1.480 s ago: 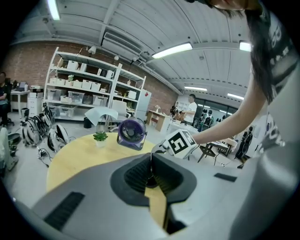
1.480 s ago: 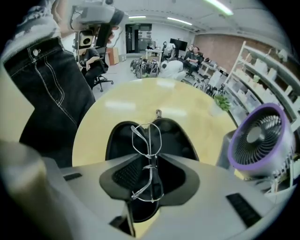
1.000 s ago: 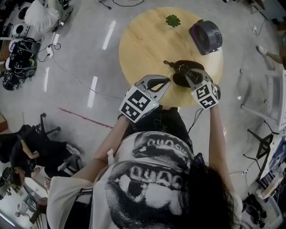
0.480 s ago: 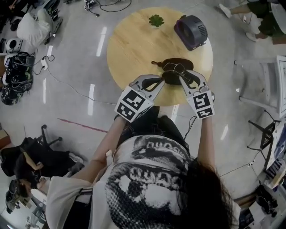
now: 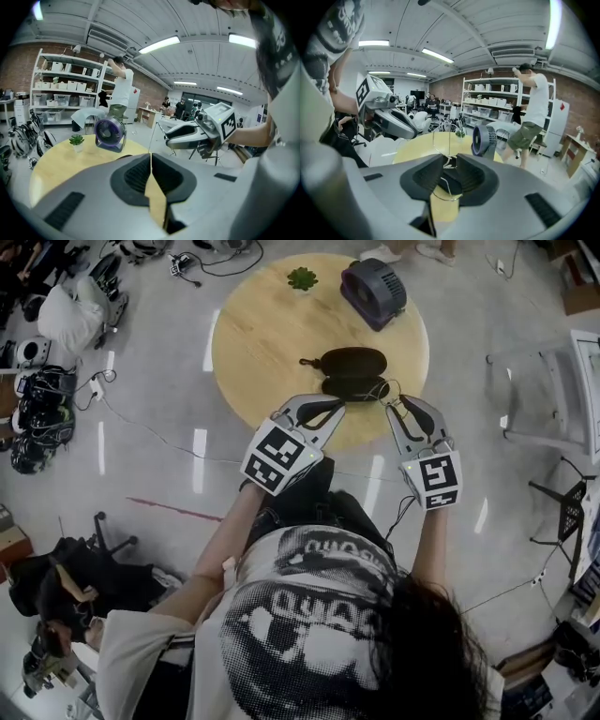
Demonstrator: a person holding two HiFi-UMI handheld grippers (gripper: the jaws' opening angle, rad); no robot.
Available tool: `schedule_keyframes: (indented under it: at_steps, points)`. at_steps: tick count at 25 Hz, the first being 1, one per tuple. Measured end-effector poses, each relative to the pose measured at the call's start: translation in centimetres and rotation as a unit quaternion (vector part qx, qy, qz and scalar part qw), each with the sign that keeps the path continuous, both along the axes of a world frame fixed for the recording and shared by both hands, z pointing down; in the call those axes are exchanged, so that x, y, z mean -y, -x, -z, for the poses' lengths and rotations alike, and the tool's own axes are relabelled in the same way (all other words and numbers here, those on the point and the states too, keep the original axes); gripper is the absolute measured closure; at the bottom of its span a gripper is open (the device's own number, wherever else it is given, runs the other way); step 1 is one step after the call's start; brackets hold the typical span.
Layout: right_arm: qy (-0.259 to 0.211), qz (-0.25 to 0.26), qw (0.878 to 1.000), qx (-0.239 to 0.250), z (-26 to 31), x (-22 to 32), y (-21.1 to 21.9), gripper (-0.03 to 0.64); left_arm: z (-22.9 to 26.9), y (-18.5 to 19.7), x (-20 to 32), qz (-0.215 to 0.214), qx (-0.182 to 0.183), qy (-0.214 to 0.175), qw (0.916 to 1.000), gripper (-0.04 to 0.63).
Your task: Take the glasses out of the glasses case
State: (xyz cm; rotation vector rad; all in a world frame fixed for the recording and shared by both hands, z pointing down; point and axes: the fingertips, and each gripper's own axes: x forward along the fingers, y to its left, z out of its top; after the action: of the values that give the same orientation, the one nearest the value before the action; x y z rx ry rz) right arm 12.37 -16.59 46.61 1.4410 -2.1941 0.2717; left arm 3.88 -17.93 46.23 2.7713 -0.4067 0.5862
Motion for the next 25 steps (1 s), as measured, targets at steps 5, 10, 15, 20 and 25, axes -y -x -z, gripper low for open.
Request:
schedule_keyframes:
  at_steps: [5,10,15,20,25]
  points:
    - [-0.015,-0.009,1.000,0.008,1.3,-4.9,-0.5,0.522,0.7,-0.8,-5.0,-0.002,-0.002,-0.006,1.0000,0.580]
    - [-0.024,-0.022,0.999,0.016,1.8,-10.6,-0.9,0.522,0.9,-1.5,-10.8,-0.010,-0.004,-0.010,0.9999,0.580]
    - [-0.023,-0.031,0.999,0.027,1.3,-16.6,-0.8,0.522,1.0,-1.3,-16.1,-0.011,-0.004,-0.017,0.9998,0.580]
    - [-0.017,-0.037,0.998,0.044,0.5,-21.5,0.0,0.522,1.3,-0.7,-20.7,-0.009,0.000,-0.018,0.9998,0.580]
    - [-0.021,-0.041,0.997,0.059,0.1,-24.0,0.6,0.522,1.7,-0.6,-23.3,-0.015,0.008,-0.031,0.9994,0.580]
